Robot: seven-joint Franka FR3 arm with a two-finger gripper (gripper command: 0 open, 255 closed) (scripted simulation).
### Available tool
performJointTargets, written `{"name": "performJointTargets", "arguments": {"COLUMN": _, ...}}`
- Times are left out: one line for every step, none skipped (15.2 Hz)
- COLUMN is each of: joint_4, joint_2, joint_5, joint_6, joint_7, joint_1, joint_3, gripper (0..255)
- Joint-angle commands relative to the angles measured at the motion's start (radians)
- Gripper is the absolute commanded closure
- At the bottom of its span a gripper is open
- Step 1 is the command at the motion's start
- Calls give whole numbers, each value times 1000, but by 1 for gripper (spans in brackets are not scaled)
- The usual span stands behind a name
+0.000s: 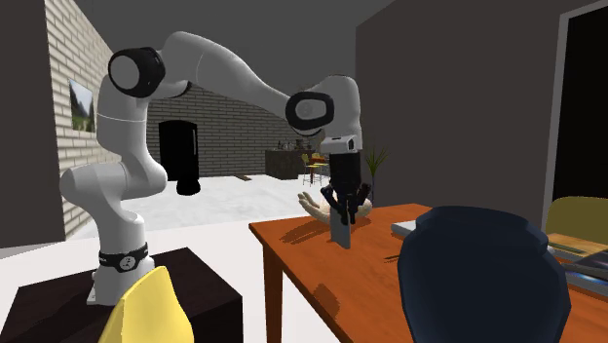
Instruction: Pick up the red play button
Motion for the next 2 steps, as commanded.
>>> {"name": "performJointTargets", "arguments": {"joint_4": 5, "joint_2": -9, "joint_5": 6, "joint_6": -12, "joint_7": -4, "joint_1": -2, "joint_3": 2, "gripper": 255}}
{"name": "performJointTargets", "arguments": {"joint_4": 5, "joint_2": -9, "joint_5": 6, "joint_6": -13, "joint_7": -4, "joint_1": -2, "joint_3": 2, "gripper": 255}}
